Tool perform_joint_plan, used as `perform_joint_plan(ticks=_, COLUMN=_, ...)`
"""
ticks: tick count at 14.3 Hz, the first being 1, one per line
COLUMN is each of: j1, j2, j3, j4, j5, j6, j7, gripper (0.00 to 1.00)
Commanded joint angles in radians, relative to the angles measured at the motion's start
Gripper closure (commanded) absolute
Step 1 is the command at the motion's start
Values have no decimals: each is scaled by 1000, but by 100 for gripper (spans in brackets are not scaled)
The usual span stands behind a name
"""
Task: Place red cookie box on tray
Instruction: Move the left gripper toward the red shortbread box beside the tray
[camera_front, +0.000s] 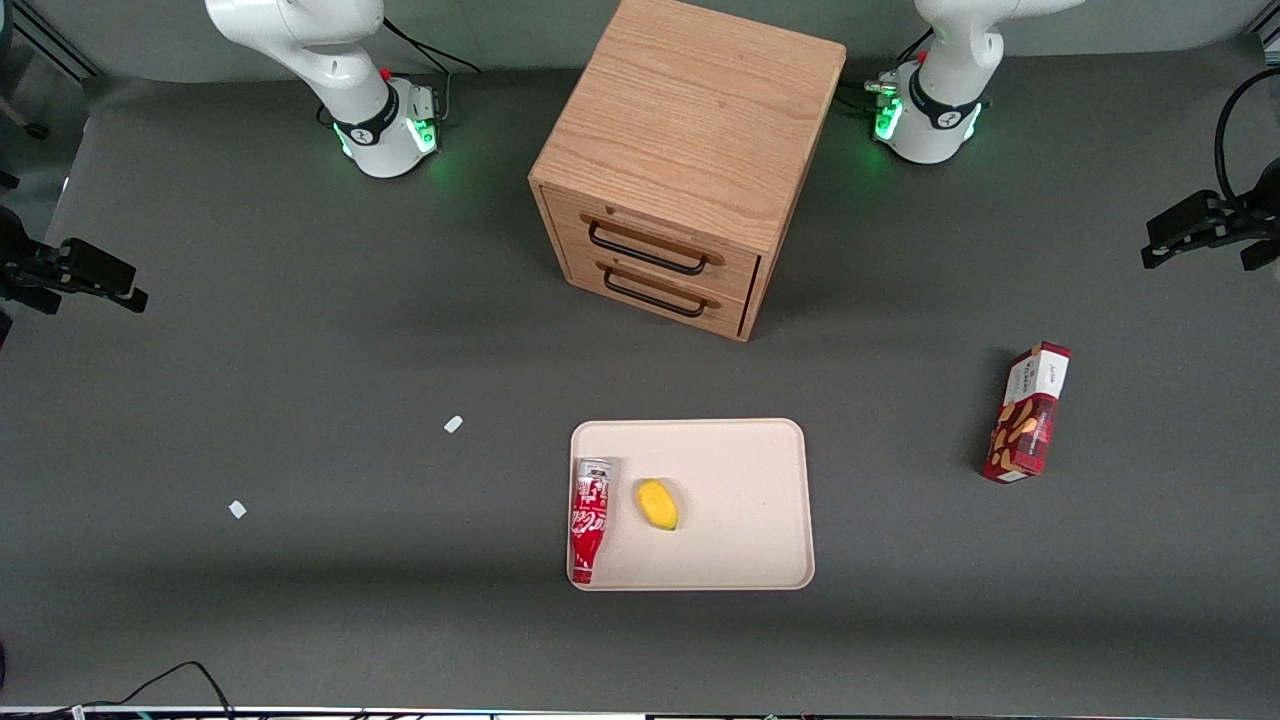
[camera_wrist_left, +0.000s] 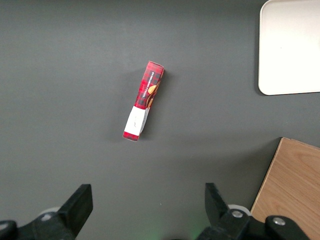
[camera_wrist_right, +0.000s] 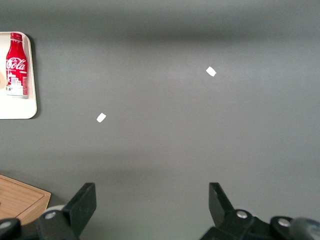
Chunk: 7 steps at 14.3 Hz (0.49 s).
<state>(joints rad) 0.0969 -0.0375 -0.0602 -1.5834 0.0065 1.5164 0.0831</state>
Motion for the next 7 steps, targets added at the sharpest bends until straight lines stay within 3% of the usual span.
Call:
perform_joint_plan(ticks=1, j1=0, j2=11, j3=3, j4=26, j5=-10, j6=-24, j7=10, gripper=0)
perform_joint_plan(ticks=7, j1=3, j2=48, j3=3, j4=-24, j5=6, j6=21, j7=55, gripper=0)
